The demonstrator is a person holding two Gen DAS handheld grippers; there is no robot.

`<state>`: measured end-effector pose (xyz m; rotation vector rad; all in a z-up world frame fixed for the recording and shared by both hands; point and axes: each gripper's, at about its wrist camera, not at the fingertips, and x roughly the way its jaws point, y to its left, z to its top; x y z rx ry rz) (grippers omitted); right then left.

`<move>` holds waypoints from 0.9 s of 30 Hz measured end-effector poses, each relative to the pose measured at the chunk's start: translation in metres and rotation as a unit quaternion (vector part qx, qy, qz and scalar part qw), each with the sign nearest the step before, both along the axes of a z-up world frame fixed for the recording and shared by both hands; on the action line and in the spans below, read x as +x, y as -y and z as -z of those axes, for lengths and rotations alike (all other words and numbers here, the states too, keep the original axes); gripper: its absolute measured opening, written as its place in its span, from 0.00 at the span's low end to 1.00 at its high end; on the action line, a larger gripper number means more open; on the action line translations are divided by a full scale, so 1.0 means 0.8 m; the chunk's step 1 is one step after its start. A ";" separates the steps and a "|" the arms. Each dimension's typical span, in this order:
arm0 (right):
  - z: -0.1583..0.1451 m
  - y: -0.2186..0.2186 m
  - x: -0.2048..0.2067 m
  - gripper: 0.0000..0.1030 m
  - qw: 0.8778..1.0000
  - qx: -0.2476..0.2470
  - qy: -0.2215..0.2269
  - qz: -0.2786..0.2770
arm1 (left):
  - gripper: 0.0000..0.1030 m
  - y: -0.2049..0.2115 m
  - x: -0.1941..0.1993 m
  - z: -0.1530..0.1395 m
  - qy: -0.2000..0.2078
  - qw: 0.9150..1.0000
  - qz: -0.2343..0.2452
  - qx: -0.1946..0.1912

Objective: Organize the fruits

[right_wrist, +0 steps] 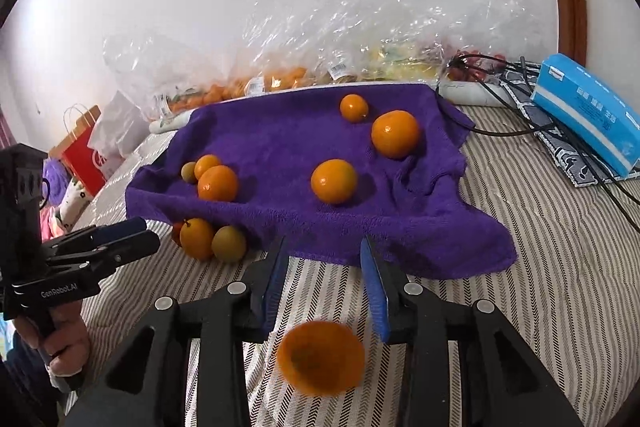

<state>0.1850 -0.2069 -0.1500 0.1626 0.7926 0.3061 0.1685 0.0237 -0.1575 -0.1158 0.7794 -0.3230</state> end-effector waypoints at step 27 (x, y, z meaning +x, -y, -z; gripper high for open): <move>0.005 -0.003 -0.026 0.52 1.000 0.013 -0.020 -0.016 | 0.55 -0.001 0.001 0.001 -0.003 1.000 -0.001 0.000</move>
